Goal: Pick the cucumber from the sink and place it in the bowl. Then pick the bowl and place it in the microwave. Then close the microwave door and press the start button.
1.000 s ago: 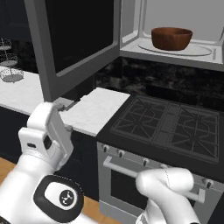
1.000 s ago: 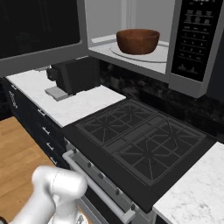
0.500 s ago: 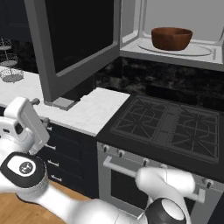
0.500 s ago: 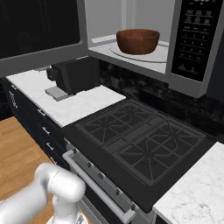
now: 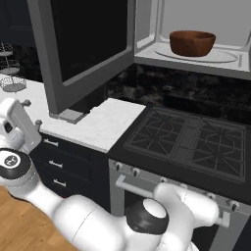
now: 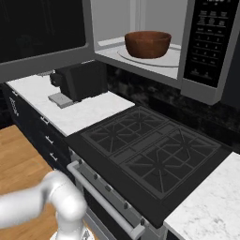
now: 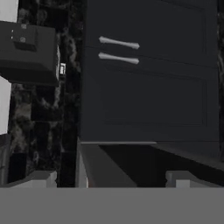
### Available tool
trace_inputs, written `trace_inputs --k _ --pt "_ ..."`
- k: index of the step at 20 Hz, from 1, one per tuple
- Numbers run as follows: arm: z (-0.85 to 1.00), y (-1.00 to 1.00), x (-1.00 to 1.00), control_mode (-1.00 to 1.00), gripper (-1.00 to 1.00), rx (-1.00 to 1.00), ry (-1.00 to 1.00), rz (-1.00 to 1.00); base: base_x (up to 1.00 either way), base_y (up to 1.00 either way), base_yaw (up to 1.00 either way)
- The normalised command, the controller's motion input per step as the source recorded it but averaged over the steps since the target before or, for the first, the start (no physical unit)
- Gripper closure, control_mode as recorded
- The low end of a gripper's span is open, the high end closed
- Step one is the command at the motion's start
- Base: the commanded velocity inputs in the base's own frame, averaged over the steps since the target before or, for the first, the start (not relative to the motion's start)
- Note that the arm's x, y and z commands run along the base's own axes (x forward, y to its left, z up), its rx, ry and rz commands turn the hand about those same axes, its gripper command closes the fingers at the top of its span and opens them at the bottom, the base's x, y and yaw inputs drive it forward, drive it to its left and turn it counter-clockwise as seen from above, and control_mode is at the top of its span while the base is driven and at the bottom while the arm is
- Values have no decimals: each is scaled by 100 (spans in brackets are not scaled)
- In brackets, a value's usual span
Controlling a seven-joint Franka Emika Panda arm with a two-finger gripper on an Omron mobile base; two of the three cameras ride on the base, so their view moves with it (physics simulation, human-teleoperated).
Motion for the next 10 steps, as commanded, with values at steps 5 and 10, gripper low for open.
trace_inputs --k 5,10 --pt "0 -31 51 -100 -100 3 -1 0 0 0 0" --pt "2 -43 48 -100 -100 6 -1 0 0 0 0"
